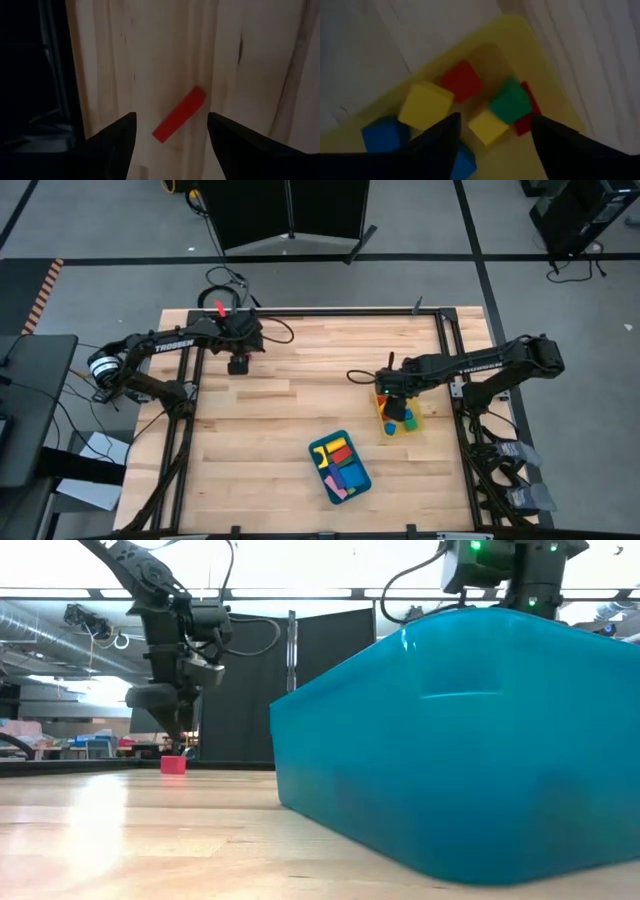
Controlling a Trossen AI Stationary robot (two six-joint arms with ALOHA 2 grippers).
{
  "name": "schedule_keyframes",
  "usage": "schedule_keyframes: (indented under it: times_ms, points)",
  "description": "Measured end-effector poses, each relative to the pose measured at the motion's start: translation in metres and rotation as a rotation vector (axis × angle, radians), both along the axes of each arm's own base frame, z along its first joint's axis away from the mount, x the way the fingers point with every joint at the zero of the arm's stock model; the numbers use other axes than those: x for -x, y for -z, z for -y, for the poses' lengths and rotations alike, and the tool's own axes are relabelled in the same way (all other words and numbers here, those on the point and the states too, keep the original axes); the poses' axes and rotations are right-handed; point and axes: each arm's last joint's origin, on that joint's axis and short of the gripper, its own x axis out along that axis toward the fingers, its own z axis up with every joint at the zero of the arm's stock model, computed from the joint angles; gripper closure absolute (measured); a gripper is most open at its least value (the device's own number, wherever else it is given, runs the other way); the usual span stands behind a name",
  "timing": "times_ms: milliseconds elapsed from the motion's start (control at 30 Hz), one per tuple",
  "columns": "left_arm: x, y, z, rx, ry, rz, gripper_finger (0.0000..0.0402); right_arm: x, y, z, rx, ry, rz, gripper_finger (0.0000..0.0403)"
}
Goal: Sort blocks by size
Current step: Put the large red block into the blue bin
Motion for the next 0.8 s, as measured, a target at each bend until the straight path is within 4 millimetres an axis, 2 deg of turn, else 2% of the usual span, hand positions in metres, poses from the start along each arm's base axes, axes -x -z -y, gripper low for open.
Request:
schedule_keyframes:
  times_ms: [133,267,400,800]
  points:
    - [0.001,0.000,0.001,-0.003,0.051,-0.040,0.0148,-0.005,-0.001,0.000,0.014,-0.029,0.046,0.0125]
    - [0.002,0.000,0.000,-0.022,0.114,-0.084,0.0148,-0.011,-0.002,0.000,0.027,-0.051,0.102,0.0110]
    - [0.000,0.003,-0.001,-0.019,0.140,-0.097,0.0148,-0.016,-0.004,0.000,0.040,-0.076,0.160,0.0110]
    - [-0.011,0.037,-0.011,0.044,0.126,-0.205,0.0148,-0.020,-0.005,0.000,0.047,-0.103,0.192,0.0125]
